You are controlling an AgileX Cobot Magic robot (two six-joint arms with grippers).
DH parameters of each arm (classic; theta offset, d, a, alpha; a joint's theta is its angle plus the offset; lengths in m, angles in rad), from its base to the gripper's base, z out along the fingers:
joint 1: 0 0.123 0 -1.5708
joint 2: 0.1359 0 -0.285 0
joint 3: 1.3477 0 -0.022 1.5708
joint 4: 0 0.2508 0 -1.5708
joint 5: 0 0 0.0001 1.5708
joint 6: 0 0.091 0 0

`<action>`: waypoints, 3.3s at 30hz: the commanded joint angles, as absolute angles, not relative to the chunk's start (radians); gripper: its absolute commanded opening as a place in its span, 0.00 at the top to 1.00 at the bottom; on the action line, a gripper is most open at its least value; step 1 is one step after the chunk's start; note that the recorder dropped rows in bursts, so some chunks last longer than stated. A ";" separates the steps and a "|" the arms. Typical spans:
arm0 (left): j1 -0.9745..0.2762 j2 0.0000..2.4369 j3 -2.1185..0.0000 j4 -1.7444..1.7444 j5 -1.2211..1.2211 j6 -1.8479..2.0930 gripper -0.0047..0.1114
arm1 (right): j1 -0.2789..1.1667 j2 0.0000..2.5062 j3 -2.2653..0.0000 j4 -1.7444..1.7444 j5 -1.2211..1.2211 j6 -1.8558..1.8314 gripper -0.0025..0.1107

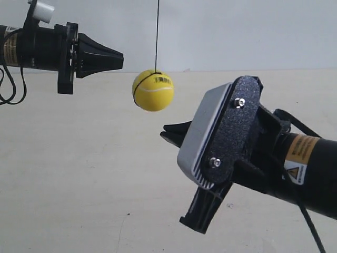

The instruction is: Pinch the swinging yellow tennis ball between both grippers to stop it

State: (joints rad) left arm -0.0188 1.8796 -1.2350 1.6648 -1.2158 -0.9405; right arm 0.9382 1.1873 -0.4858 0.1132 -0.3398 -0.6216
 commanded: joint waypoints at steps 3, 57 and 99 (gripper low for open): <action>-0.024 1.876 -1.242 1.665 -1.221 -0.942 0.92 | 0.937 1.186 -0.491 0.461 -0.415 -0.953 0.98; -0.090 1.876 -1.242 1.711 -1.221 -0.991 0.92 | 0.416 1.087 -0.491 -0.328 -0.351 -0.154 0.98; -0.172 1.887 -1.217 1.744 -1.221 -1.038 0.92 | 0.389 1.206 -0.491 -1.001 -0.622 0.487 0.98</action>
State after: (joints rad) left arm -0.1473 1.8796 -1.2180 1.7462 -1.2158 -1.0437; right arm 0.3963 1.2044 -0.4858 -1.0074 -0.6045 0.4916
